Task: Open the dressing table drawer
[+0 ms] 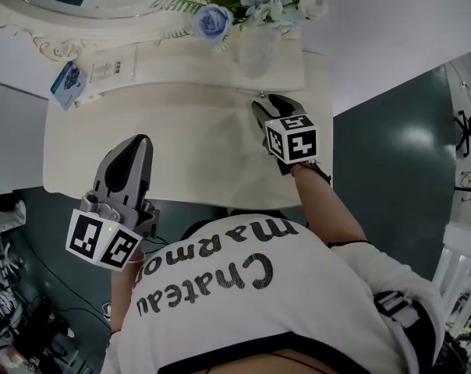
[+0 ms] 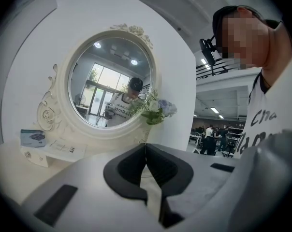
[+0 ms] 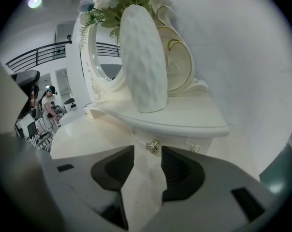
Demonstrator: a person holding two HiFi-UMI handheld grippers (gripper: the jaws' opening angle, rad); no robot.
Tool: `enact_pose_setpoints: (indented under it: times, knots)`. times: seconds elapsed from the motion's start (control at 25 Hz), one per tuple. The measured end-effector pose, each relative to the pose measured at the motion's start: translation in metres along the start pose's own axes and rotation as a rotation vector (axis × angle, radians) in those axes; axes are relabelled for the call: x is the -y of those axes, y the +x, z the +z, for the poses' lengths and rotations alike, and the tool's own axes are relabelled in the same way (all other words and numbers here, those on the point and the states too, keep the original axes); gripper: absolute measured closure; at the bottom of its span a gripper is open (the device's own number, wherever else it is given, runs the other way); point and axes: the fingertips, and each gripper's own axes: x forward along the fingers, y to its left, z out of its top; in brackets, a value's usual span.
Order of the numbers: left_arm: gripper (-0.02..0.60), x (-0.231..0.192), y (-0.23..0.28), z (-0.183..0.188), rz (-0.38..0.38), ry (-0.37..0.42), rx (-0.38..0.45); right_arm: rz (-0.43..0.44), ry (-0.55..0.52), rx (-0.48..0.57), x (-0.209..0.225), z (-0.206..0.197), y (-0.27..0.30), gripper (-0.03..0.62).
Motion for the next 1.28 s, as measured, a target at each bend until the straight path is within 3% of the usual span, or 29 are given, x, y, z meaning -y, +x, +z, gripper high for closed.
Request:
enact_pose_setpoints:
  times: [0.44,0.56,0.72,1.28]
  knots:
    - [0.558,-0.006,-0.010,0.001,0.030,0.004,0.005,-0.018,0.204,0.021,0.003,0.007,0.014,0.410]
    - [0.558,-0.007,-0.013,0.002,0.038,0.005,0.010,-0.041,0.218,0.021,0.006,0.007,0.015,0.422]
    - [0.558,-0.007,-0.015,0.002,0.038,0.005,0.011,-0.072,0.230,0.005,0.011,0.003,0.016,0.488]
    - [0.558,0.000,-0.029,0.003,0.037,0.010,0.035,-0.074,0.265,0.007,0.005,-0.004,0.009,0.491]
